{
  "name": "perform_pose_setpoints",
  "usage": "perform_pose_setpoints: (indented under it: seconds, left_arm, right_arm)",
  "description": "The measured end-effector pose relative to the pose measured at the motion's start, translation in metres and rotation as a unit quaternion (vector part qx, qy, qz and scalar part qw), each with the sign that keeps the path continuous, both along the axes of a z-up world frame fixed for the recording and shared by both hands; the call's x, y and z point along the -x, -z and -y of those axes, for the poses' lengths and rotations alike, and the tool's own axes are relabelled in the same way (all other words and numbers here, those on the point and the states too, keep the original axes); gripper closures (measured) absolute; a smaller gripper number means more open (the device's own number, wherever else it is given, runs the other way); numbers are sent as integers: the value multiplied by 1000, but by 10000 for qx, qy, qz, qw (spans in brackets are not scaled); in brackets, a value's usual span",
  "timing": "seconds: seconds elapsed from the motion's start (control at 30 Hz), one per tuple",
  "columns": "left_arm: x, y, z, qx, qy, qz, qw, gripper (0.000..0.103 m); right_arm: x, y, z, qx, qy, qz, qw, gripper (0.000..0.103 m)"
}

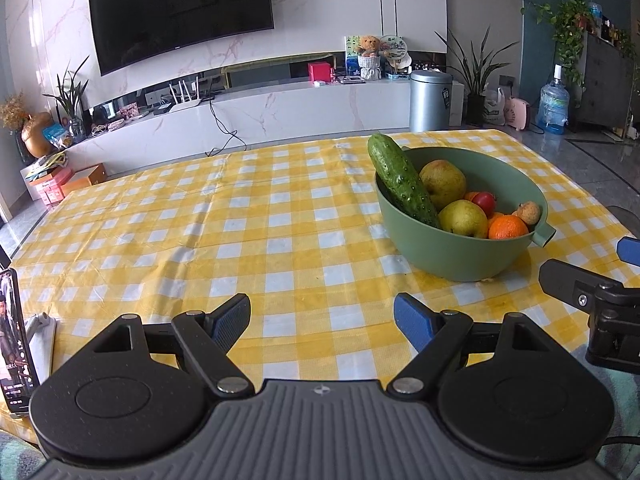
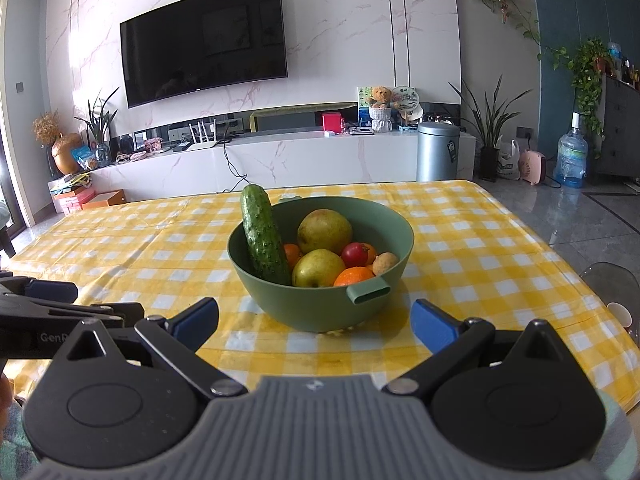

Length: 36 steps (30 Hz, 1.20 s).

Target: Organize fruits

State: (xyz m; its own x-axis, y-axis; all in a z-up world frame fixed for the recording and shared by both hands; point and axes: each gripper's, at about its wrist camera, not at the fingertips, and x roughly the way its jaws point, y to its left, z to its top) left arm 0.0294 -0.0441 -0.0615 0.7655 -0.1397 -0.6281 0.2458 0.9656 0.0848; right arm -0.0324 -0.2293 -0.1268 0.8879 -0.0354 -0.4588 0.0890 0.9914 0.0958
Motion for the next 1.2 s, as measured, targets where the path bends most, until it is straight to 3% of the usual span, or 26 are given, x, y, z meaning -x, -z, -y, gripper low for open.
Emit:
perform_pose_setpoints:
  seconds: [1.2]
  left_arm:
    - [0, -5, -2, -2, 1, 16, 10000, 8]
  right_arm:
    - [0, 3, 2, 18, -4, -48, 10000, 4]
